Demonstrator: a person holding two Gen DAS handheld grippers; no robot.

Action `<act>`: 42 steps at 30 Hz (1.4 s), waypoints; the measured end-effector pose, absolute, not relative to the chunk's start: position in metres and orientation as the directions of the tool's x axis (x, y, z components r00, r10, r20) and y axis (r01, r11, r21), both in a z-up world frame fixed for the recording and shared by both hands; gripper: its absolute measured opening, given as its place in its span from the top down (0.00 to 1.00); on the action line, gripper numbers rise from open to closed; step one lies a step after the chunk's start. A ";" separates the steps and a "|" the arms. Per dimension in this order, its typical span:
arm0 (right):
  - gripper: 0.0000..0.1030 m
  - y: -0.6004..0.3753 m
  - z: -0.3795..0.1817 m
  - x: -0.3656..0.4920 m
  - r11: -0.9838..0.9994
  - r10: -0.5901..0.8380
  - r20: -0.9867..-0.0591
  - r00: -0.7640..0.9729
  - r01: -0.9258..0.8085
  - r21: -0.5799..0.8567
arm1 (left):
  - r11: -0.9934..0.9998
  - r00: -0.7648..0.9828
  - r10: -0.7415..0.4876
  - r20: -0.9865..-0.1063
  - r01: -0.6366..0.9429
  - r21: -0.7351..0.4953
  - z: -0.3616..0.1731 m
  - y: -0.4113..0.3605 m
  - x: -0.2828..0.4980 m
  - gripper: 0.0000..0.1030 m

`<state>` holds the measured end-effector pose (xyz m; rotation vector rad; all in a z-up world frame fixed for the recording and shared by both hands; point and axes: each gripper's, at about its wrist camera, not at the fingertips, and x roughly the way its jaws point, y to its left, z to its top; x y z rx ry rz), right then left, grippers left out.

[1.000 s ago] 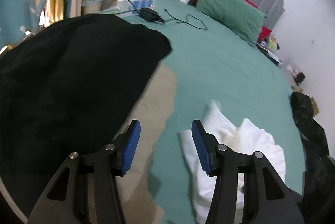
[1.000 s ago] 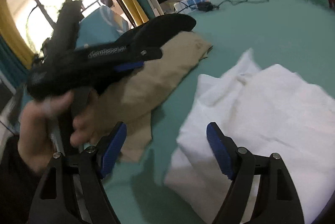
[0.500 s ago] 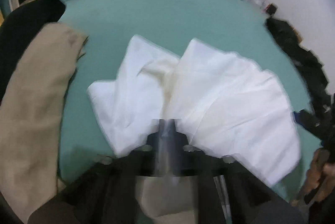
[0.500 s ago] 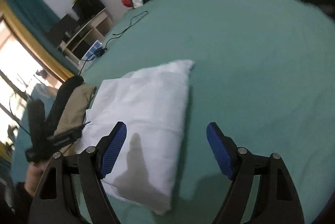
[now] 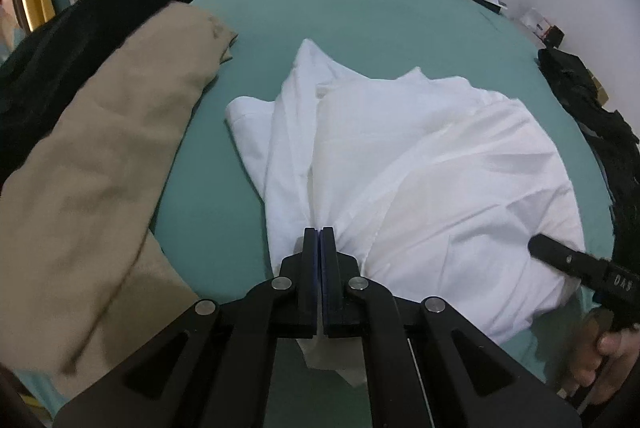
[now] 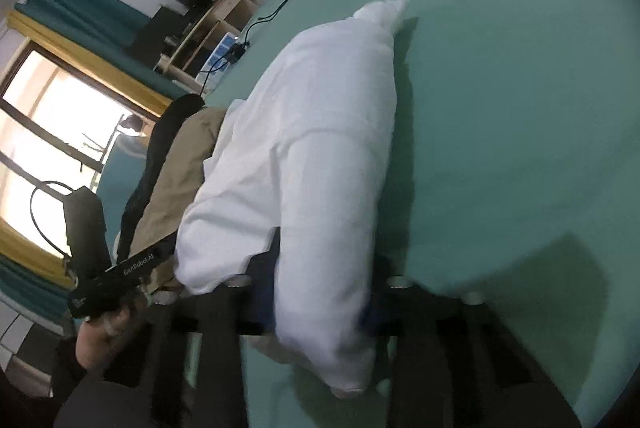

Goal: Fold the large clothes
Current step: 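Grasp the white bundle with both grippers, then lift the white bundle with both grippers and carry it toward the garment pile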

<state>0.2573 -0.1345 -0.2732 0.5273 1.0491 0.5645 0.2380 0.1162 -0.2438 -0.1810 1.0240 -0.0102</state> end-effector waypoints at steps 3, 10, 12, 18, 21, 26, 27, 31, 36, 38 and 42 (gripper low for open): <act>0.80 -0.137 -0.258 0.255 0.751 0.651 -0.655 0.385 -0.198 0.630 | 0.987 0.522 -0.087 -0.849 -0.071 -0.144 -0.237 0.106 0.228 0.99; 0.81 -0.160 -0.235 0.233 0.850 0.526 -0.748 0.404 -0.219 0.480 | 0.964 0.532 -0.186 -0.826 -0.065 -0.259 -0.225 0.078 0.185 0.99; 0.81 -0.170 -0.231 0.224 0.875 0.485 -0.768 0.418 -0.221 0.432 | 0.963 0.503 -0.194 -0.842 -0.065 -0.261 -0.231 0.064 0.175 0.99; 0.81 -0.222 -0.228 0.194 0.913 0.406 -0.788 0.462 -0.169 0.372 | 0.951 0.470 -0.258 -0.844 -0.031 -0.308 -0.235 0.036 0.172 0.77; 0.80 -0.230 -0.233 0.191 0.916 0.399 -0.788 0.468 -0.163 0.367 | 0.925 0.488 -0.310 -0.816 -0.045 -0.378 -0.233 0.038 0.182 0.47; 0.78 -0.227 -0.239 0.190 0.920 0.391 -0.786 0.479 -0.180 0.348 | 0.910 0.515 -0.319 -0.796 -0.067 -0.408 -0.233 0.053 0.214 0.32; 0.77 -0.227 -0.240 0.191 0.920 0.391 -0.786 0.479 -0.182 0.347 | 0.907 0.510 -0.326 -0.796 -0.069 -0.415 -0.237 0.055 0.222 0.30; 0.73 -0.229 -0.247 0.196 0.913 0.407 -0.782 0.473 -0.177 0.368 | 0.834 0.465 -0.457 -0.759 -0.072 -0.547 -0.259 0.051 0.242 0.21; 0.70 -0.229 -0.254 0.202 0.909 0.414 -0.780 0.469 -0.173 0.379 | 0.706 0.382 -0.667 -0.640 0.050 -0.706 -0.268 0.015 0.246 0.17; 0.69 -0.230 -0.256 0.202 0.909 0.415 -0.780 0.469 -0.171 0.381 | 0.720 0.334 -0.679 -0.654 0.126 -0.682 -0.269 -0.007 0.243 0.17; 0.62 -0.233 -0.258 0.205 0.904 0.424 -0.780 0.460 -0.166 0.394 | 0.804 0.327 -0.595 -0.734 0.217 -0.554 -0.265 -0.031 0.235 0.17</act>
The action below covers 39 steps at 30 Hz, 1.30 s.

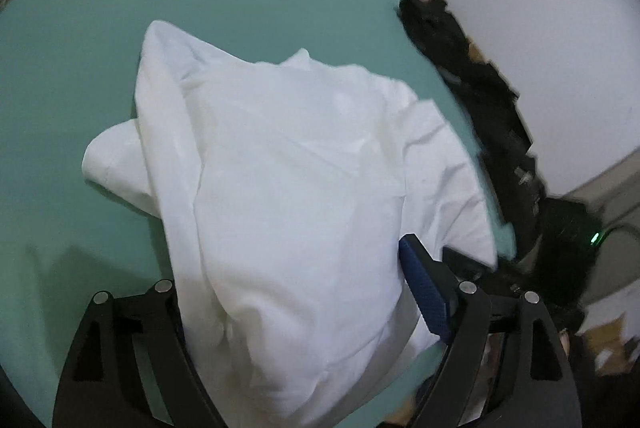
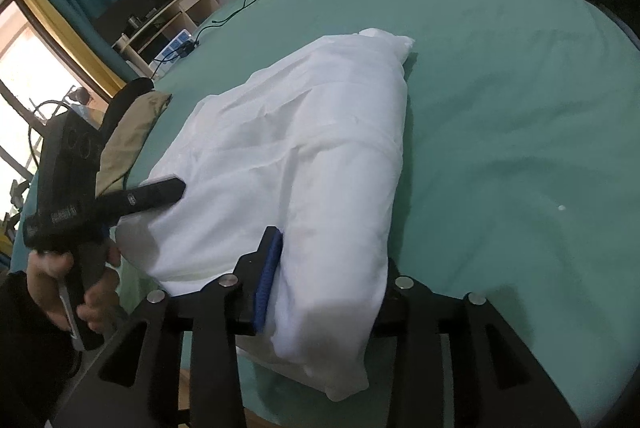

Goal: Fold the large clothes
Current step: 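Lift the white bundle with both grippers and carry it toward the garment pile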

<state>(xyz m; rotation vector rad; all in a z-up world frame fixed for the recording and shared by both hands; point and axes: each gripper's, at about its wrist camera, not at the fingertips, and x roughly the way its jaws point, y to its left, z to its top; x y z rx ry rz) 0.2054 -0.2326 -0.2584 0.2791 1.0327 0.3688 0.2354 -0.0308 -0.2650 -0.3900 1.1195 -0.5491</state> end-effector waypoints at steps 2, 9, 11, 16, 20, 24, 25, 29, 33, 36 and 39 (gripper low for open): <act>0.58 -0.233 -0.258 0.205 0.906 0.420 -0.784 0.457 -0.166 0.389 | 0.814 0.327 -0.581 -0.745 0.229 -0.534 -0.263 -0.034 0.233 0.17; 0.48 -0.230 -0.238 0.199 0.935 0.354 -0.807 0.472 -0.180 0.305 | 0.846 0.362 -0.532 -0.765 0.250 -0.471 -0.258 -0.054 0.231 0.20; 0.42 -0.230 -0.229 0.199 0.946 0.325 -0.803 0.499 -0.182 0.270 | 0.858 0.382 -0.513 -0.769 0.260 -0.443 -0.253 -0.056 0.228 0.21; 0.32 -0.243 -0.219 0.212 0.940 0.336 -0.769 0.543 -0.149 0.306 | 0.886 0.450 -0.462 -0.764 0.265 -0.379 -0.239 -0.054 0.231 0.21; 0.32 -0.252 -0.231 0.233 0.929 0.356 -0.772 0.526 -0.112 0.352 | 0.866 0.439 -0.498 -0.748 0.216 -0.450 -0.246 -0.038 0.243 0.21; 0.32 -0.253 -0.242 0.248 0.904 0.404 -0.764 0.503 -0.094 0.416 | 0.836 0.423 -0.540 -0.728 0.163 -0.525 -0.263 -0.029 0.253 0.21; 0.32 -0.251 -0.245 0.249 0.902 0.409 -0.766 0.495 -0.095 0.420 | 0.833 0.425 -0.543 -0.725 0.166 -0.527 -0.264 -0.029 0.254 0.21; 0.32 -0.241 -0.261 0.249 0.889 0.441 -0.769 0.463 -0.105 0.446 | 0.852 0.424 -0.521 -0.741 0.198 -0.485 -0.265 -0.038 0.252 0.21; 0.30 -0.240 -0.268 0.244 0.878 0.452 -0.746 0.488 -0.096 0.469 | 0.844 0.433 -0.533 -0.727 0.214 -0.491 -0.268 -0.039 0.248 0.21; 0.28 -0.232 -0.268 0.242 0.887 0.444 -0.750 0.491 -0.122 0.445 | 0.852 0.436 -0.522 -0.733 0.227 -0.471 -0.267 -0.042 0.247 0.24; 0.28 -0.231 -0.269 0.240 0.883 0.451 -0.745 0.492 -0.129 0.450 | 0.846 0.440 -0.531 -0.724 0.237 -0.477 -0.267 -0.046 0.244 0.42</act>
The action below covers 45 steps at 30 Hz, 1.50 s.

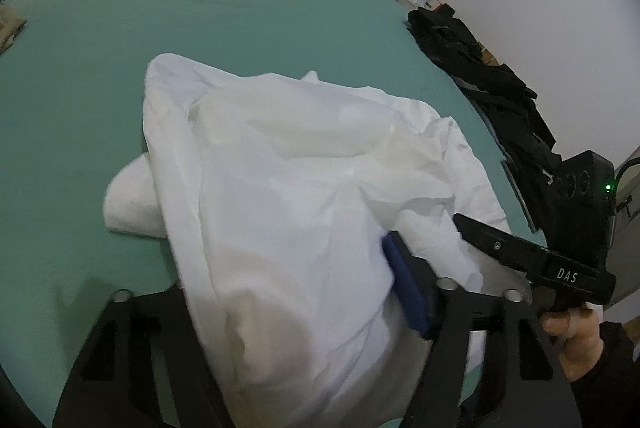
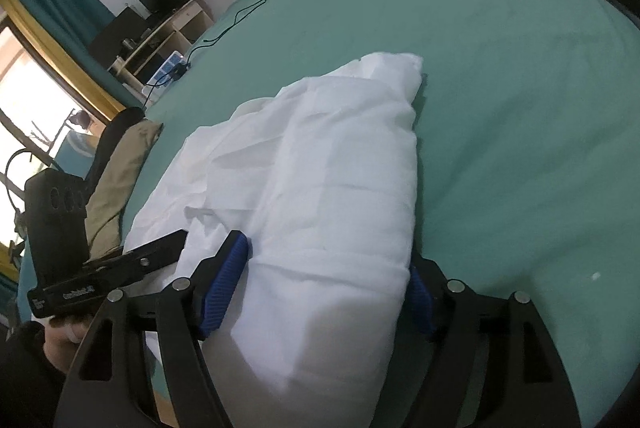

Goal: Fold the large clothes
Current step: 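Lift the white bundle with both grippers and carry it toward the garment pile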

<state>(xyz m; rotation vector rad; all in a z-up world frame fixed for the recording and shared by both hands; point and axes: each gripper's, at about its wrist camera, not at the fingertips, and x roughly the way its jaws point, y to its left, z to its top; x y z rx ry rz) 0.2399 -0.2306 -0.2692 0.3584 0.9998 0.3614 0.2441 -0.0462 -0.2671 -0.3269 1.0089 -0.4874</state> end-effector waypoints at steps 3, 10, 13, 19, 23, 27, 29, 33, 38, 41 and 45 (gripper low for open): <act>0.36 -0.229 -0.270 0.238 0.873 0.473 -0.735 0.486 -0.142 0.467 | 0.840 0.440 -0.541 -0.717 0.251 -0.480 -0.267 -0.053 0.241 0.60; 0.68 -0.240 -0.272 0.232 0.825 0.533 -0.692 0.486 -0.119 0.552 | 0.842 0.456 -0.538 -0.709 0.260 -0.472 -0.262 -0.058 0.235 0.73; 0.75 -0.235 -0.261 0.226 0.844 0.509 -0.691 0.514 -0.139 0.518 | 0.837 0.460 -0.546 -0.700 0.258 -0.483 -0.256 -0.059 0.232 0.76; 0.79 -0.227 -0.237 0.212 0.852 0.498 -0.668 0.553 -0.169 0.496 | 0.827 0.471 -0.558 -0.683 0.250 -0.503 -0.246 -0.048 0.222 0.80; 0.80 -0.220 -0.221 0.200 0.860 0.488 -0.651 0.581 -0.194 0.472 | 0.819 0.488 -0.567 -0.663 0.252 -0.515 -0.232 -0.043 0.214 0.80; 0.80 -0.217 -0.204 0.191 0.866 0.477 -0.629 0.613 -0.210 0.453 | 0.821 0.510 -0.565 -0.648 0.270 -0.503 -0.215 -0.040 0.205 0.81; 0.80 -0.216 -0.195 0.187 0.866 0.476 -0.617 0.627 -0.215 0.451 | 0.820 0.523 -0.567 -0.637 0.282 -0.499 -0.204 -0.039 0.201 0.81; 0.80 -0.213 -0.174 0.180 0.869 0.470 -0.585 0.661 -0.230 0.438 | 0.813 0.549 -0.575 -0.607 0.302 -0.498 -0.182 -0.032 0.192 0.81; 0.81 -0.199 -0.144 0.177 0.871 0.473 -0.545 0.692 -0.272 0.410 | 0.808 0.587 -0.579 -0.566 0.316 -0.498 -0.154 -0.016 0.185 0.81; 0.81 -0.191 -0.127 0.178 0.865 0.484 -0.517 0.706 -0.296 0.406 | 0.808 0.614 -0.576 -0.540 0.328 -0.490 -0.134 -0.004 0.180 0.81; 0.81 -0.175 -0.109 0.181 0.860 0.496 -0.487 0.719 -0.332 0.388 | 0.814 0.645 -0.566 -0.513 0.338 -0.472 -0.111 0.015 0.175 0.81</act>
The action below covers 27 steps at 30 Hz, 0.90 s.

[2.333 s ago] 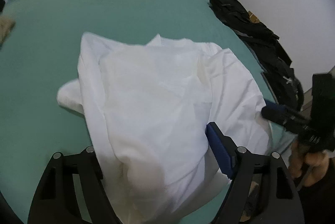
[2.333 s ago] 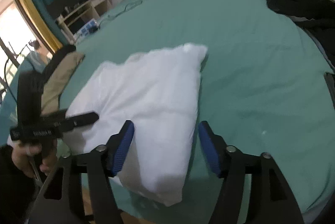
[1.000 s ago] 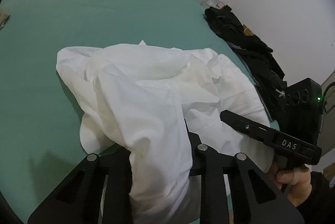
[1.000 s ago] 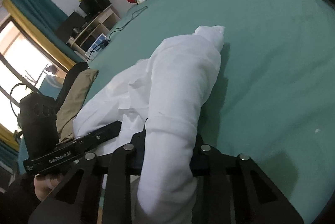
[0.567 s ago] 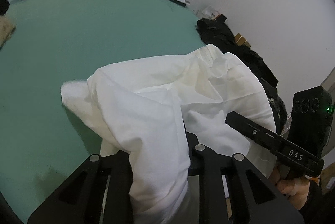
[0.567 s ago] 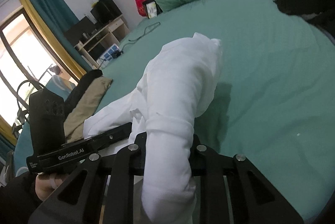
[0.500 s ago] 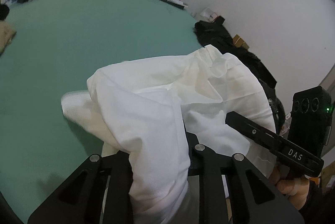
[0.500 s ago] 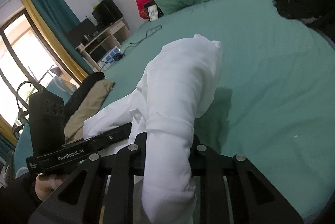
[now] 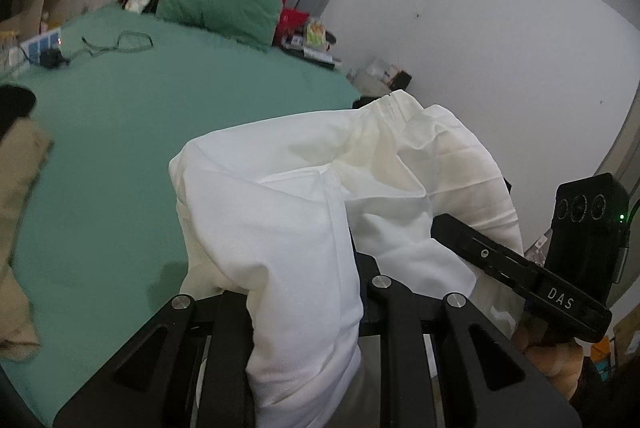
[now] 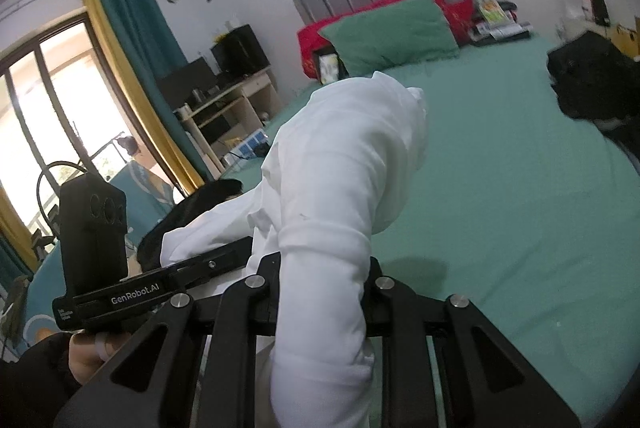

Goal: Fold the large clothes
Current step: 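Lift the white bundle with both grippers and carry it toward the garment pile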

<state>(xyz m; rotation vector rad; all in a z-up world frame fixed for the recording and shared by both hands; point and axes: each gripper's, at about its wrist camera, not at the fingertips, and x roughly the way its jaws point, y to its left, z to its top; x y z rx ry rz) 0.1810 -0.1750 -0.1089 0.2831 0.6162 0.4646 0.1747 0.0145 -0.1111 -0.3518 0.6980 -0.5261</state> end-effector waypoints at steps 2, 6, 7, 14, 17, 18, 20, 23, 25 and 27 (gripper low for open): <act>0.81 -0.165 -0.101 0.183 0.859 0.500 -0.473 0.725 -0.349 0.374 | 0.820 0.660 -0.557 -0.504 0.339 -0.462 -0.102 0.022 0.174 0.81; 0.81 -0.142 -0.092 0.190 0.854 0.512 -0.449 0.732 -0.376 0.360 | 0.840 0.688 -0.529 -0.498 0.338 -0.425 -0.085 0.041 0.176 0.81; 0.81 -0.134 -0.089 0.192 0.852 0.517 -0.443 0.733 -0.386 0.355 | 0.848 0.696 -0.517 -0.498 0.337 -0.409 -0.082 0.047 0.175 0.81; 0.81 -0.087 -0.084 0.215 0.827 0.560 -0.420 0.714 -0.444 0.346 | 0.896 0.746 -0.436 -0.504 0.308 -0.319 -0.062 0.092 0.186 0.81; 0.81 -0.065 -0.086 0.226 0.813 0.581 -0.418 0.698 -0.471 0.342 | 0.910 0.763 -0.404 -0.504 0.275 -0.311 -0.062 0.119 0.193 0.81; 0.81 -0.058 -0.087 0.230 0.809 0.587 -0.419 0.693 -0.480 0.341 | 0.912 0.768 -0.396 -0.504 0.264 -0.313 -0.063 0.128 0.196 0.81; 0.81 -0.044 -0.088 0.238 0.800 0.599 -0.418 0.682 -0.499 0.333 | 0.916 0.777 -0.382 -0.501 0.245 -0.318 -0.064 0.146 0.202 0.81; 0.81 -0.024 -0.091 0.250 0.787 0.616 -0.414 0.670 -0.523 0.326 | 0.922 0.787 -0.361 -0.501 0.219 -0.320 -0.064 0.172 0.213 0.81; 0.81 -0.012 -0.095 0.261 0.780 0.626 -0.411 0.663 -0.533 0.328 | 0.928 0.791 -0.345 -0.506 0.207 -0.309 -0.066 0.185 0.222 0.81; 0.81 -0.001 -0.100 0.273 0.774 0.633 -0.413 0.655 -0.539 0.332 | 0.933 0.789 -0.334 -0.516 0.198 -0.301 -0.071 0.197 0.233 0.81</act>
